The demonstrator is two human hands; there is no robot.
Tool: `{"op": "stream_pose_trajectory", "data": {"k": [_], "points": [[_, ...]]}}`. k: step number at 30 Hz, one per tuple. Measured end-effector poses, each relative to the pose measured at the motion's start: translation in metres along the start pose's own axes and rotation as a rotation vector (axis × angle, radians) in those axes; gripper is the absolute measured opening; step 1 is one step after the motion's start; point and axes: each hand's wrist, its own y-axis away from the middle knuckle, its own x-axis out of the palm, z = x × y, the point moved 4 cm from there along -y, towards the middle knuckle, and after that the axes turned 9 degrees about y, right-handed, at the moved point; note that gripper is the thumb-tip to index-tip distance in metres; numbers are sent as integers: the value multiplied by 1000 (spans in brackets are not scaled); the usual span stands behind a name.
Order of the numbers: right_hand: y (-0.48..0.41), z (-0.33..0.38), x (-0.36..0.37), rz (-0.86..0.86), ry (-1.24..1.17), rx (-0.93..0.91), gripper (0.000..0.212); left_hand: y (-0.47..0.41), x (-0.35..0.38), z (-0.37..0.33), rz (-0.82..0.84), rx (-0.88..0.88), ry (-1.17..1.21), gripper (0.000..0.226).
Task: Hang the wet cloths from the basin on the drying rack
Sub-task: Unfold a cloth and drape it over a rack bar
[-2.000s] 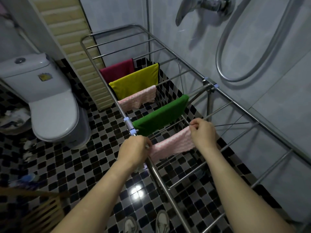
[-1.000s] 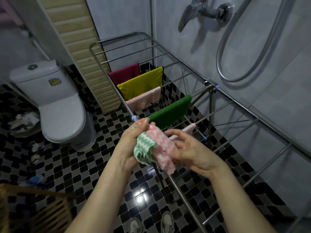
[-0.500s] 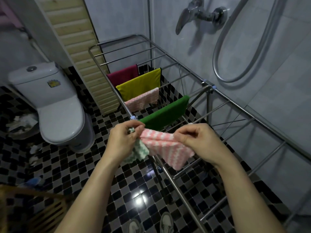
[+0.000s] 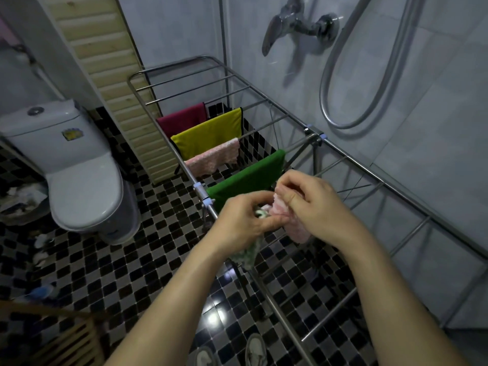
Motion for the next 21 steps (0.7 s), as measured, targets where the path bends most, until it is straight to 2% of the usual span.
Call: {"op": "stream_pose_trajectory", "data": {"k": [3,5,6,9,14,18,21], "points": [[0,-9,-11,-36,-45,28,10,-5,-3,6,13,-42,40,25],[3,-16,-19,24,-98,64,7,-5,-5,6,20,-34,-5,20],[7,-20,-22,70,-102,78,13,-5,-5,5,10,-5,-74,19],[13,-26,-33,145,41,73,26,-2,-7,1,-19,75,-255,28],[29,-47,-63,81,126,121,12,8,-8,-9,-47,72,-209,29],[43,-61,-74,-30,-253,205,17,17,0,-8,55,-19,-107,23],[47,-55,-65,-71,-358,216,20,22,12,-3,151,-47,-296,25]]}}
